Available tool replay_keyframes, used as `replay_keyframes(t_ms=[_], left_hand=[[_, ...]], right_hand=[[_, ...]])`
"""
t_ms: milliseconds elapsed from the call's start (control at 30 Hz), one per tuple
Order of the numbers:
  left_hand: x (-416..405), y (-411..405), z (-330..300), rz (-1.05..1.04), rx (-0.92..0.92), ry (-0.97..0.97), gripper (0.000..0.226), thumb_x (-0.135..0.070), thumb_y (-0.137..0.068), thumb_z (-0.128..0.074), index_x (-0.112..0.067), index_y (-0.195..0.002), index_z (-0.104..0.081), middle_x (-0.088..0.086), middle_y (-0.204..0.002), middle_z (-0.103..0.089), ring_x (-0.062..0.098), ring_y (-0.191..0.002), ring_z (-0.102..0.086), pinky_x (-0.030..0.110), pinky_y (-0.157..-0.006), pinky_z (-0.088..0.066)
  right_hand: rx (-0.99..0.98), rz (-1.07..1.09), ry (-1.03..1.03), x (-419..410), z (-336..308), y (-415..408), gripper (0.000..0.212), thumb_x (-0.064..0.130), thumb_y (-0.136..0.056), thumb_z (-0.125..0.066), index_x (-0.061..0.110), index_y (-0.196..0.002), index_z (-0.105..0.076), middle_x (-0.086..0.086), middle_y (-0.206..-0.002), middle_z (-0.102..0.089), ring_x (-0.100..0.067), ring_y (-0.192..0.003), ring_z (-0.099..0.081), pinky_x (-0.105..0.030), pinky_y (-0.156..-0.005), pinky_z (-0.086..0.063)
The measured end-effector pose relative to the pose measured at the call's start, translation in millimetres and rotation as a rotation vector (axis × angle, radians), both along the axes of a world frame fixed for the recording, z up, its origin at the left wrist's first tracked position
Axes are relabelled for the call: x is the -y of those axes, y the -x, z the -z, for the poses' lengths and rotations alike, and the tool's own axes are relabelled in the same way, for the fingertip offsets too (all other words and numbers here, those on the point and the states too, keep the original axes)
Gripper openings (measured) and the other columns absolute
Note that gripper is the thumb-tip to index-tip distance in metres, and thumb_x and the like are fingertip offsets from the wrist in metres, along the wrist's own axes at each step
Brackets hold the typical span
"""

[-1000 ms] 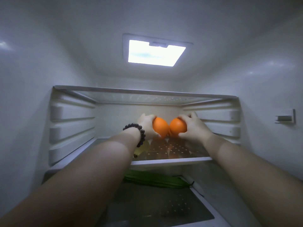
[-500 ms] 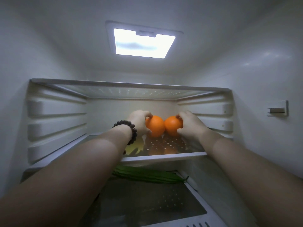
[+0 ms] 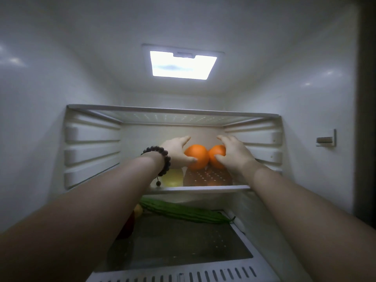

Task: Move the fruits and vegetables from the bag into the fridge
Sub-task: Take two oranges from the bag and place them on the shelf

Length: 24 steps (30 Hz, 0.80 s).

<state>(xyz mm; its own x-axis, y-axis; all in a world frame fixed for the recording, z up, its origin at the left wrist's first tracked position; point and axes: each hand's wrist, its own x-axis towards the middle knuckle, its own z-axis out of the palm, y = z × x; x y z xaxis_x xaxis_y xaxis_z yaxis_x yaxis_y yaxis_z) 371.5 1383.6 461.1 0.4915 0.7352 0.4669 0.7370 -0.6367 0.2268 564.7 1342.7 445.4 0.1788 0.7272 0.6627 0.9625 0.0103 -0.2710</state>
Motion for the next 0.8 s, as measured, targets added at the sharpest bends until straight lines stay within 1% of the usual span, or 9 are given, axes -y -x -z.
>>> replay_keyframes(t_ms=[67, 167, 233, 333, 467, 567, 700, 800], left_hand=[[10.2, 5.7, -1.0, -0.01, 0.007, -0.013, 0.082, -0.049, -0.085, -0.059, -0.023, -0.15, -0.017, 0.001, -0.155, -0.025, 0.021, -0.14, -0.027, 0.035, -0.112, -0.028], [26.3, 9.6, -3.5, -0.049, 0.013, -0.052, 0.077, -0.053, -0.086, -0.054, -0.024, -0.149, -0.02, 0.001, -0.155, -0.026, 0.02, -0.14, -0.026, 0.039, -0.113, -0.027], [39.5, 10.3, -5.2, -0.072, 0.031, -0.071, 0.075, -0.054, -0.087, -0.052, -0.025, -0.149, -0.022, -0.001, -0.154, -0.026, 0.02, -0.139, -0.029, 0.04, -0.112, -0.031], [60.4, 11.5, -2.6, -0.076, 0.065, -0.115, 0.072, -0.056, -0.087, -0.05, -0.028, -0.148, -0.024, -0.003, -0.153, -0.029, 0.018, -0.137, -0.033, 0.039, -0.108, -0.036], [82.6, 17.5, 3.8, -0.109, 0.076, -0.201, 0.069, -0.059, -0.087, -0.045, -0.028, -0.146, -0.028, -0.005, -0.15, -0.036, 0.017, -0.137, -0.033, 0.042, -0.109, -0.034], [100.6, 23.0, 8.1, -0.17, 0.054, -0.241, 0.066, -0.058, -0.09, -0.04, -0.025, -0.146, -0.028, -0.001, -0.15, -0.035, 0.02, -0.137, -0.032, 0.042, -0.109, -0.032], [122.0, 31.3, 20.1, -0.185, 0.055, -0.279, 0.064, -0.055, -0.091, -0.037, -0.022, -0.145, -0.029, 0.002, -0.147, -0.039, 0.021, -0.134, -0.035, 0.041, -0.107, -0.031], [138.4, 40.4, 35.3, -0.171, 0.099, -0.31, 0.062, -0.055, -0.092, -0.037, -0.021, -0.143, -0.033, 0.001, -0.144, -0.043, 0.02, -0.132, -0.037, 0.04, -0.106, -0.031]], right_hand=[[-0.017, -0.028, -0.016, 5.6, -1.4, 2.2, 0.064, 0.032, -0.083, -0.059, 0.022, -0.142, -0.035, -0.006, -0.148, -0.033, -0.027, -0.134, -0.034, -0.042, -0.11, -0.033], [-0.003, -0.096, -0.049, 14.8, -0.3, 5.8, 0.057, 0.033, -0.084, -0.059, 0.021, -0.137, -0.044, -0.008, -0.143, -0.041, -0.027, -0.132, -0.038, -0.041, -0.109, -0.033], [0.007, -0.118, -0.06, 21.5, 1.5, 9.8, 0.053, 0.034, -0.086, -0.059, 0.02, -0.135, -0.047, -0.01, -0.142, -0.043, -0.028, -0.131, -0.038, -0.039, -0.11, -0.031], [-0.006, -0.113, -0.071, 33.2, 1.5, 17.9, 0.05, 0.038, -0.09, -0.054, 0.019, -0.135, -0.047, -0.008, -0.143, -0.042, -0.025, -0.133, -0.036, -0.035, -0.111, -0.028], [-0.034, -0.099, -0.093, 55.1, -1.3, 26.9, 0.048, 0.043, -0.091, -0.05, 0.022, -0.134, -0.047, -0.007, -0.141, -0.043, -0.025, -0.13, -0.039, -0.034, -0.106, -0.034], [-0.044, -0.128, -0.144, 73.4, -2.0, 35.8, 0.047, 0.042, -0.093, -0.048, 0.019, -0.133, -0.049, -0.009, -0.14, -0.044, -0.027, -0.129, -0.039, -0.034, -0.105, -0.033], [-0.057, -0.149, -0.162, 99.9, 4.7, 53.6, 0.044, 0.04, -0.093, -0.048, 0.018, -0.132, -0.05, -0.009, -0.137, -0.045, -0.025, -0.13, -0.038, -0.033, -0.105, -0.032], [-0.068, -0.152, -0.173, 123.1, 17.1, 70.5, 0.044, 0.039, -0.094, -0.047, 0.017, -0.132, -0.051, -0.009, -0.136, -0.045, -0.027, -0.126, -0.041, -0.037, -0.104, -0.036]])
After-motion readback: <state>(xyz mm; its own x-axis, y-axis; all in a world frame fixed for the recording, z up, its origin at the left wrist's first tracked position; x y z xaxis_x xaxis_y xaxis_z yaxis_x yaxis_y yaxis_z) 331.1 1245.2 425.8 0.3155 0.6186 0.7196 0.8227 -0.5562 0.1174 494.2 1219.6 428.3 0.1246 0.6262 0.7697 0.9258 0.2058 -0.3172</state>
